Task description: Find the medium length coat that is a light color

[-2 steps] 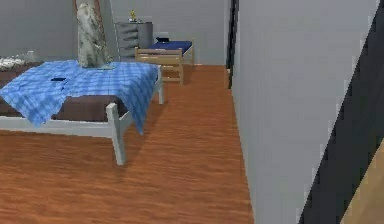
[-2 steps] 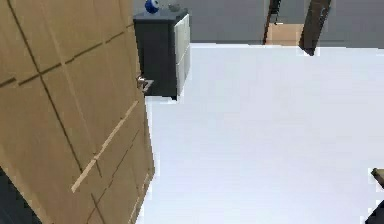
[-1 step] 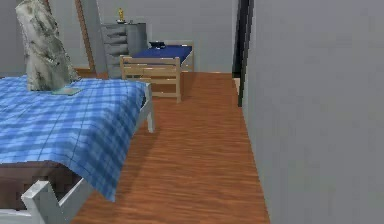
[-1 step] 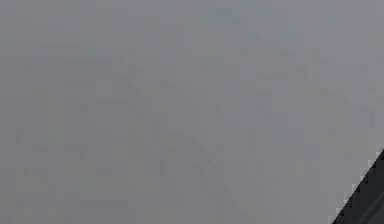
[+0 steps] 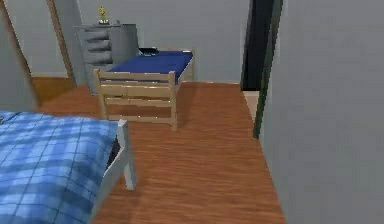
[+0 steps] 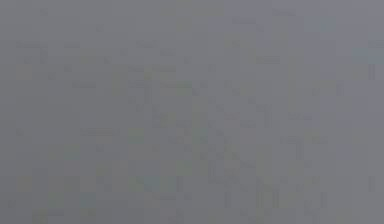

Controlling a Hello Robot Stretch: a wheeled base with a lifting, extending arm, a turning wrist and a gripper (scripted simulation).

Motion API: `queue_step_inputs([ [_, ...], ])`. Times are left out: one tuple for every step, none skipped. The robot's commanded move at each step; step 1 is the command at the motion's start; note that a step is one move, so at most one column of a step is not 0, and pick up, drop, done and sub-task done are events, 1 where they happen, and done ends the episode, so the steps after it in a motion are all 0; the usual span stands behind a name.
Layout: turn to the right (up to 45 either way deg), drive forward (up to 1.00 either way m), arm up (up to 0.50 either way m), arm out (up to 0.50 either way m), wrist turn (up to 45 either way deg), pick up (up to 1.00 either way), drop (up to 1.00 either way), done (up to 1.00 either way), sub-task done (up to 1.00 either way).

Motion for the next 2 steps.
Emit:
queue_step_inputs([
  [0.0, 1.0, 0.0, 0.0, 0.0, 0.0, 0.0, 0.0, 0.0],
  [-15.0, 0.0, 0.0, 0.0, 0.0, 0.0, 0.0, 0.0, 0.0],
])
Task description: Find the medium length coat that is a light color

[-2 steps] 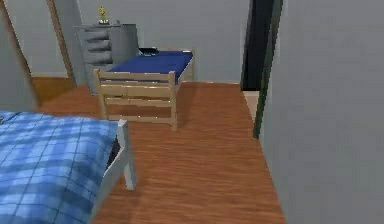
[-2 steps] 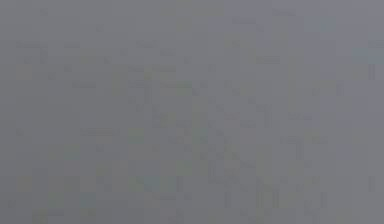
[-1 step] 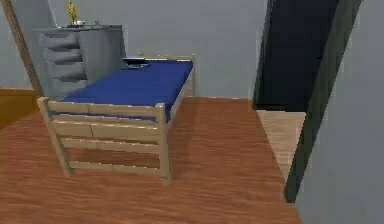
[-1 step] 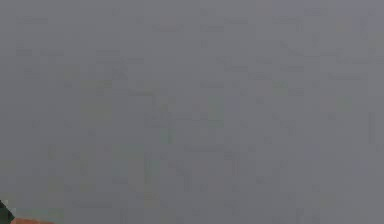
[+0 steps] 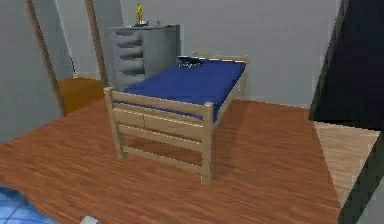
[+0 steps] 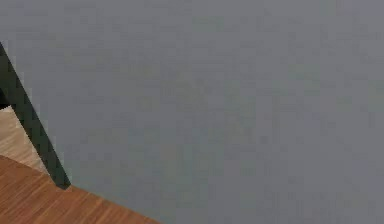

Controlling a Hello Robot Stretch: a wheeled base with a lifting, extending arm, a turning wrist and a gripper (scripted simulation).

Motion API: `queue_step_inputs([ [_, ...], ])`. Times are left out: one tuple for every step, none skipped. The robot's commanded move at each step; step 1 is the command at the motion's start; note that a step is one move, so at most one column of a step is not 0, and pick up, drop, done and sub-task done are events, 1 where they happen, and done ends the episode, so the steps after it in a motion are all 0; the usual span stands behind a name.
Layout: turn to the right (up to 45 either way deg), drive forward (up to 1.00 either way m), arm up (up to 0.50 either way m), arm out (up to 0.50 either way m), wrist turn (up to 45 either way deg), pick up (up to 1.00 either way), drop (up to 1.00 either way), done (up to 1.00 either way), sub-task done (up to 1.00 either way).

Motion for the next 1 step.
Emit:
queue_step_inputs([
  [0.0, 0.8, 0.0, 0.0, 0.0, 0.0, 0.0, 0.0, 0.0],
])
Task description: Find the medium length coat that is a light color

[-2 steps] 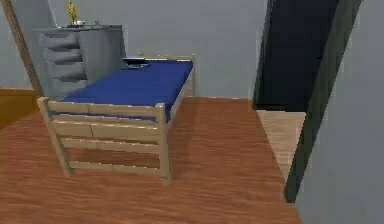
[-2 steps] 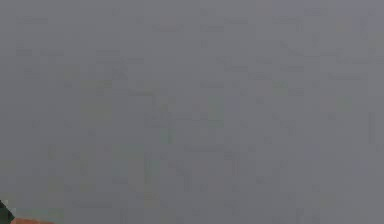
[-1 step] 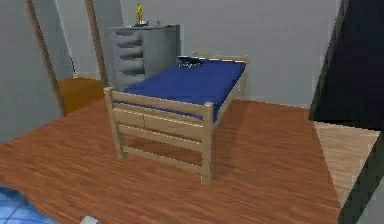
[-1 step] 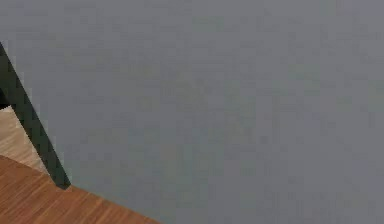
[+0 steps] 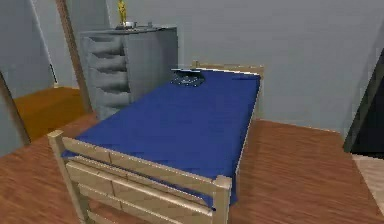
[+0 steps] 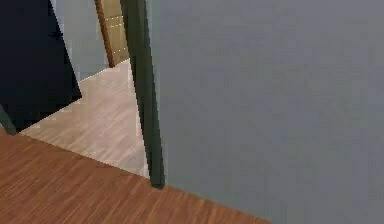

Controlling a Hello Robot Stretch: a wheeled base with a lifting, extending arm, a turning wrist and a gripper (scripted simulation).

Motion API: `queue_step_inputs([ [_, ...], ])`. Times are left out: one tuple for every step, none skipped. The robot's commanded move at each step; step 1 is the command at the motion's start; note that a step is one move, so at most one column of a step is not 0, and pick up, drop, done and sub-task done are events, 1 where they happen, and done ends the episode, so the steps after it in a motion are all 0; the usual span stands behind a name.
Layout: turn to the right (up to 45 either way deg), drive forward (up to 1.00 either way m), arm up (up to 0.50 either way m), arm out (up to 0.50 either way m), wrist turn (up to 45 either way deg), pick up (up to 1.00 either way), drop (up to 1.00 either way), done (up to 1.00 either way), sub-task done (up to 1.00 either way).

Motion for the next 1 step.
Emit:
queue_step_inputs([
  [-45.0, 0.0, 0.0, 0.0, 0.0, 0.0, 0.0, 0.0, 0.0],
])
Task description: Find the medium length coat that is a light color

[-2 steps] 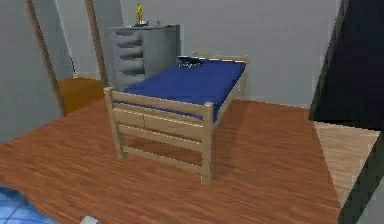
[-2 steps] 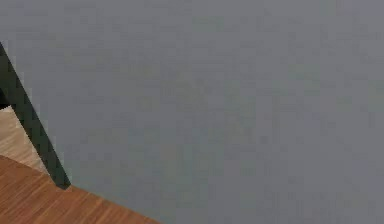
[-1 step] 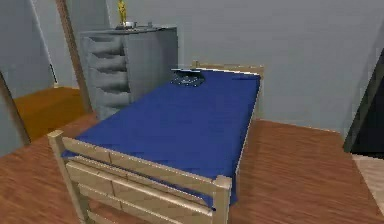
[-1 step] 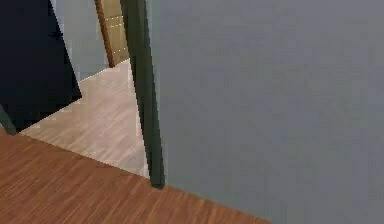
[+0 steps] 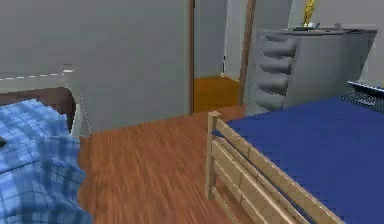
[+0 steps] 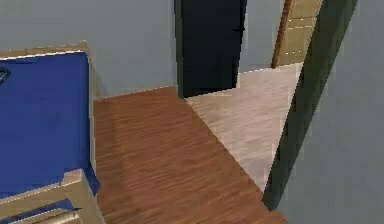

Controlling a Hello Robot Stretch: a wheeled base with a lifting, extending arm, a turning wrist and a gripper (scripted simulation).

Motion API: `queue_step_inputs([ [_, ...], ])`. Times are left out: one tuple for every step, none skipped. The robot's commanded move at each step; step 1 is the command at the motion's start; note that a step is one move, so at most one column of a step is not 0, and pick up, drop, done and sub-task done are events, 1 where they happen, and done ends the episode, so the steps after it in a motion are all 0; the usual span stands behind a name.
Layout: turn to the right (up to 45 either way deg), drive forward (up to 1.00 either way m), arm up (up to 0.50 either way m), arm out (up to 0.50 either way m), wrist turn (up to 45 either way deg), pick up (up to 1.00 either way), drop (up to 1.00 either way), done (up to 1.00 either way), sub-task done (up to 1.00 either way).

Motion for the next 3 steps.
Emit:
queue_step_inputs([
  [-45.0, 0.0, 0.0, 0.0, 0.0, 0.0, 0.0, 0.0, 0.0],
  [-9.0, 0.0, 0.0, 0.0, 0.0, 0.0, 0.0, 0.0, 0.0],
  [0.0, 0.0, 0.0, 0.0, 0.0, 0.0, 0.0, 1.0, 0.0],
])
